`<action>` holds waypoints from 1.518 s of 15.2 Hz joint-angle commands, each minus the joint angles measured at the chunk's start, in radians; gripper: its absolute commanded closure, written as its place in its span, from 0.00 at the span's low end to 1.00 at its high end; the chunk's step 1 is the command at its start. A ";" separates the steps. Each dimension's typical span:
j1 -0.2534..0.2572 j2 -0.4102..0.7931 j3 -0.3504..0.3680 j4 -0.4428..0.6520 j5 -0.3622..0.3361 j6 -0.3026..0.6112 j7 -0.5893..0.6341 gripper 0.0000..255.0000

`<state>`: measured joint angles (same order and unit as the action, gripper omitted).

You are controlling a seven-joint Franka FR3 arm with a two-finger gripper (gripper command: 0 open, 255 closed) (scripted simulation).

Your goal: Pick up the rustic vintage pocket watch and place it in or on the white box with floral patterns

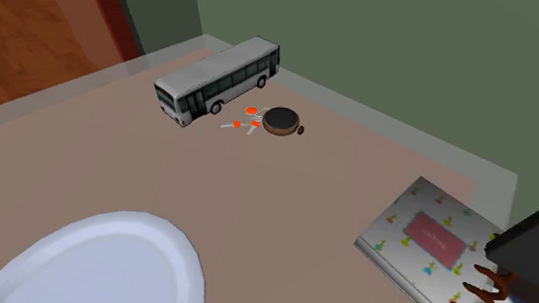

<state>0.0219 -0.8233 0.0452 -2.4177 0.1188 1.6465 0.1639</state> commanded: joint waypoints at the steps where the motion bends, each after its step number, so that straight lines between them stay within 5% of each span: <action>1: 0.000 0.000 0.000 0.000 0.000 0.000 0.000 0.00; 12: -0.077 0.234 -0.152 -0.021 -0.128 0.237 -0.196 0.00; 23: -0.128 0.573 -0.292 0.108 -0.174 0.446 -0.380 0.00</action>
<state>-0.1023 -0.2877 -0.2339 -2.3298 -0.0551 2.0754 -0.1963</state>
